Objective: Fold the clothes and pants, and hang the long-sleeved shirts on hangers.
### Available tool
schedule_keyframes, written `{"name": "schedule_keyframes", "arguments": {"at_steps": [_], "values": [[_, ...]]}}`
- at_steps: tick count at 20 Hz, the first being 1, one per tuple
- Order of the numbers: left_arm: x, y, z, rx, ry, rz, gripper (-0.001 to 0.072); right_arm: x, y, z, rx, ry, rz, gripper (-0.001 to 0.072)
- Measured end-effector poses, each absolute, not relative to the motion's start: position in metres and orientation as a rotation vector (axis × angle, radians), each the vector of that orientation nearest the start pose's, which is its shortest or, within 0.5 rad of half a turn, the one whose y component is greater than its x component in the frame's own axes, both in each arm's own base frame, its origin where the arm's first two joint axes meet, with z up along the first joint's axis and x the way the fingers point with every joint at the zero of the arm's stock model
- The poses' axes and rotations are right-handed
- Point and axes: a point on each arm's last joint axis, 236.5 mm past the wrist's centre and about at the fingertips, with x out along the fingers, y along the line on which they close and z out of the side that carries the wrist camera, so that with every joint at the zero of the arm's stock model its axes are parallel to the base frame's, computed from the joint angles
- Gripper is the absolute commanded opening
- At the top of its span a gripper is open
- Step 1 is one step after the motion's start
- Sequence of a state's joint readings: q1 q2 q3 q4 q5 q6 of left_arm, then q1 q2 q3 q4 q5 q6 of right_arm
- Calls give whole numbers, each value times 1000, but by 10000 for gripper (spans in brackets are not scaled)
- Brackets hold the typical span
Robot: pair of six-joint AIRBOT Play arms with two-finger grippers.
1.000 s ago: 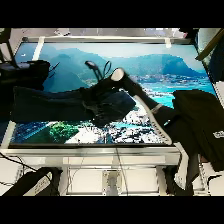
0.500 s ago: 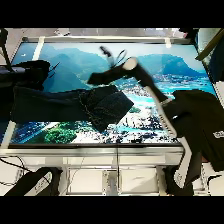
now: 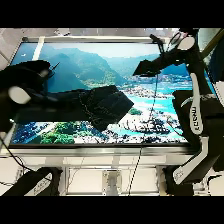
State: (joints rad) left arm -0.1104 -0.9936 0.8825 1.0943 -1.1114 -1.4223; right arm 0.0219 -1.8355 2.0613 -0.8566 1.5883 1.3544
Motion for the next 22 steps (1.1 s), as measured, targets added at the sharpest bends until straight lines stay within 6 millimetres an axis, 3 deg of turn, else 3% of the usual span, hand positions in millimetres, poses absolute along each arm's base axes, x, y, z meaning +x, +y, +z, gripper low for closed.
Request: {"name": "schedule_keyframes", "arguments": {"at_steps": [4, 8, 9, 10, 11, 12, 14, 17, 20, 22], "values": [[287, -189, -11, -316, 1228, -514, 541, 479, 151, 106, 268, 1219, 748, 542], [274, -233, -46, -350, 1277, -556, 530, 479, 145, 106, 256, 1216, 748, 542], [277, -241, -51, -371, 1268, -551, 403, 479, 145, 106, 254, 1216, 749, 542], [282, -249, -54, -401, 1254, -543, 101, 478, 144, 106, 253, 1217, 750, 542], [286, -255, -55, -428, 1240, -535, 14, 478, 144, 106, 251, 1216, 751, 542], [290, -259, -54, -446, 1224, -532, 14, 477, 144, 106, 250, 1220, 752, 542], [303, -266, -38, -471, 1166, -540, 14, 474, 143, 105, 245, 1234, 759, 542], [331, -260, 10, -475, 1014, -555, 13, 465, 140, 101, 225, 1270, 765, 542], [362, -231, 60, -467, 858, -522, 12, 461, 139, 99, 215, 1292, 768, 542], [379, -207, 78, -448, 790, -478, 13, 458, 142, 99, 207, 1299, 776, 542]]}}
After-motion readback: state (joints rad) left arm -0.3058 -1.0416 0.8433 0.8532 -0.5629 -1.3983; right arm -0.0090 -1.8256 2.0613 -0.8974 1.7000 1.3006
